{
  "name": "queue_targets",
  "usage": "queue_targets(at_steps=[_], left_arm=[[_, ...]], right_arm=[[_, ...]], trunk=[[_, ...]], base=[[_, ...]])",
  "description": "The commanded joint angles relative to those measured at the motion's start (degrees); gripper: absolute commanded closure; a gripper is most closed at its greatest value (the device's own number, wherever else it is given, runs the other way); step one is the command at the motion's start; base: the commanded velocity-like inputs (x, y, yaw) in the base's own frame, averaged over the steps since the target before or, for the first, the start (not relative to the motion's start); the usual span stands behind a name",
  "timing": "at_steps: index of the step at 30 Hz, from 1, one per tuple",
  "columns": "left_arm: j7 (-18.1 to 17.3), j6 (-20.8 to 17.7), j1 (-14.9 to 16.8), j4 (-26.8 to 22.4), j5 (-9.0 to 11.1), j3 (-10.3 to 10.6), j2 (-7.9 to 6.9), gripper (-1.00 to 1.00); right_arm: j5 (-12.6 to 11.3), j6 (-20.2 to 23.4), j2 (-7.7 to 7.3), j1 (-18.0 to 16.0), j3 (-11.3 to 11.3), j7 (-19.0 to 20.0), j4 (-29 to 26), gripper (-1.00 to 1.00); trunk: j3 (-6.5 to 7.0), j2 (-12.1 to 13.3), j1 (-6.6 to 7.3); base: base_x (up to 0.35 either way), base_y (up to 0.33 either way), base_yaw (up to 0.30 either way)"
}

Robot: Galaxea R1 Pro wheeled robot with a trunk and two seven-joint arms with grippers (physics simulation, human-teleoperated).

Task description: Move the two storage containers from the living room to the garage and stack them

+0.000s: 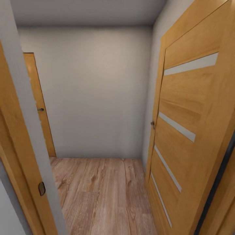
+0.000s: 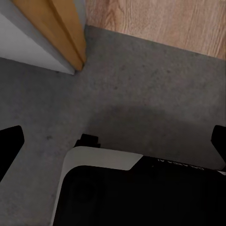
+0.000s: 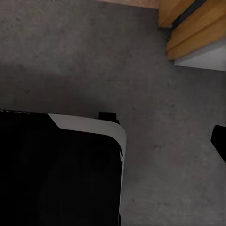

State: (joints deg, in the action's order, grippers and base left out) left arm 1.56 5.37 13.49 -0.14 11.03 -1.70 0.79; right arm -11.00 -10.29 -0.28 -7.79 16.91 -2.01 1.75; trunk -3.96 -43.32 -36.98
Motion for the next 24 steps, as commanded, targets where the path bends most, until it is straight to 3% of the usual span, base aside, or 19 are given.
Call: queue_targets(at_steps=[1,24], left_arm=[[0.1,0.1,0.0,0.0,0.2,-0.1,0.05,-1.0],[0.1,0.2,0.0,0.0,0.2,-0.1,0.06,-1.0]], right_arm=[[-0.5,-0.3,0.01,-0.1,0.5,0.0,0.2,-1.0],[-0.5,-0.3,0.01,-0.1,0.5,0.0,0.2,-1.0]], trunk=[[-0.09,-0.1,-0.01],[-0.09,-0.1,-0.01]], base=[[0.004,-0.149,0.0],[0.0,-0.081,0.003]])
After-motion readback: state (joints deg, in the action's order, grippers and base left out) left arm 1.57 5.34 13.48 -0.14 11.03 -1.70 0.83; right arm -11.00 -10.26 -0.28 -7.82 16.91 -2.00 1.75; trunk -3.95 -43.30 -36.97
